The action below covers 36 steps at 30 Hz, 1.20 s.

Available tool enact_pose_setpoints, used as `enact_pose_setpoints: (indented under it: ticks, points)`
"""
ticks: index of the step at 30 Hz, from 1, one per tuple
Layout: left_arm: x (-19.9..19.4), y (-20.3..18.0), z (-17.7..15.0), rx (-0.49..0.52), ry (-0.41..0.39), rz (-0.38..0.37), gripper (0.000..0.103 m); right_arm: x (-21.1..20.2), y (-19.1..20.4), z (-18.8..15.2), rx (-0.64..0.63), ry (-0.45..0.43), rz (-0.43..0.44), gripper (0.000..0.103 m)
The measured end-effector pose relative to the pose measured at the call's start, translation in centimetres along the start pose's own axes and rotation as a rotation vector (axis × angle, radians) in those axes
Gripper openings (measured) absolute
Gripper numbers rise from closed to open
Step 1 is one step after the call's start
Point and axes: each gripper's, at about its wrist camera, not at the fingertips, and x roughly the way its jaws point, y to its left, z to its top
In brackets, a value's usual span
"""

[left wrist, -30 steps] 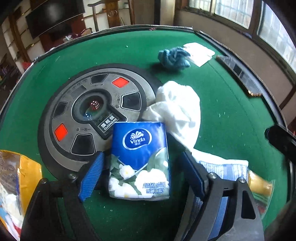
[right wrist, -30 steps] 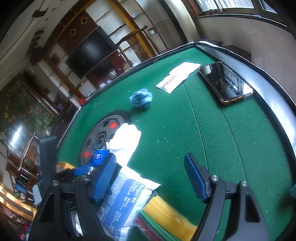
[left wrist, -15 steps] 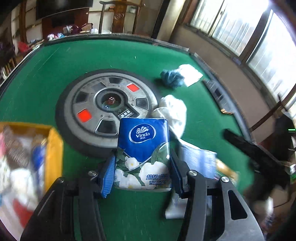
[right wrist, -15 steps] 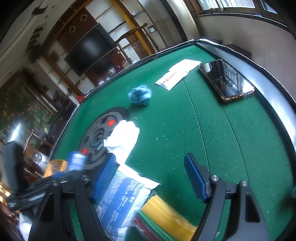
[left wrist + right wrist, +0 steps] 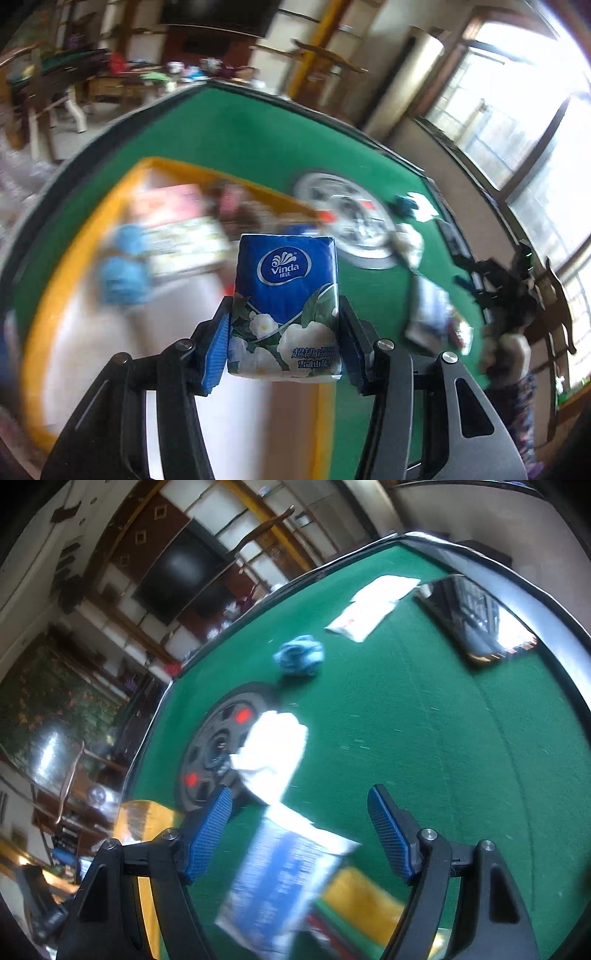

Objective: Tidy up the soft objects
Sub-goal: 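Carry the Vinda pack into the box with the left gripper while the right grasps the white cloth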

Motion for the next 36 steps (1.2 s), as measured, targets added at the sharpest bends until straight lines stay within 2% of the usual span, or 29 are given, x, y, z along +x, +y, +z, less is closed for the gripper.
enact_pose_setpoints:
  ticks: [2,5,9,13,15,16,18,19,20,21,24,27,30,34,36]
  points:
    - [-0.7,2.5,-0.3,-0.028,-0.01,0.044,0.051,1.5,1.7,1.0,-0.018,0.049,-0.022,0.071]
    - [-1.3,6.2,-0.9,-0.084,-0.017,0.101,0.051,4.2,4.0,2.4,-0.057,0.085,-0.102,0.071]
    - [-0.7,10.0,-1.9,-0.162,0.016,0.159,0.051,8.4,5.9,3.1,-0.091,0.126,-0.207,0.071]
    - [-0.1,12.2,-2.7,-0.18,0.06,0.267,0.053,10.7,6.6,3.0,-0.102,0.144,-0.272,0.071]
    - [0.2,12.5,-2.7,-0.169,0.063,0.308,0.059,11.1,6.8,2.8,-0.106,0.134,-0.291,0.07]
    - [0.2,12.7,-2.6,-0.16,0.061,0.315,0.06,11.2,6.9,2.6,-0.112,0.126,-0.302,0.068]
    - [0.7,12.3,-2.4,-0.13,0.058,0.317,0.061,11.3,7.3,2.3,-0.147,0.114,-0.32,0.05]
    - [0.8,12.2,-2.3,-0.12,0.057,0.318,0.061,11.2,7.5,2.1,-0.163,0.112,-0.328,0.037]
    - [1.0,12.1,-2.3,-0.111,0.057,0.326,0.061,11.0,7.5,2.1,-0.165,0.112,-0.323,0.029]
    - [0.9,12.1,-2.3,-0.104,0.054,0.337,0.061,10.8,7.4,2.0,-0.162,0.114,-0.311,0.026]
    - [0.4,12.3,-2.5,-0.113,0.037,0.326,0.061,9.5,7.6,2.0,-0.171,0.1,-0.281,0.024]
    - [-1.0,12.7,-2.8,-0.141,0.006,0.3,0.061,7.9,8.3,1.5,-0.172,0.095,-0.206,0.024]
    - [-2.1,13.5,-2.9,-0.203,-0.014,0.242,0.061,5.7,10.8,0.3,-0.212,0.085,-0.104,0.024]
    - [-3.8,13.5,-3.0,-0.233,-0.074,0.236,0.061,3.4,16.1,-2.6,-0.32,0.108,0.035,0.024]
    - [-4.6,13.2,-3.2,-0.246,-0.098,0.214,0.066,3.0,18.7,-4.4,-0.375,0.136,0.093,0.024]
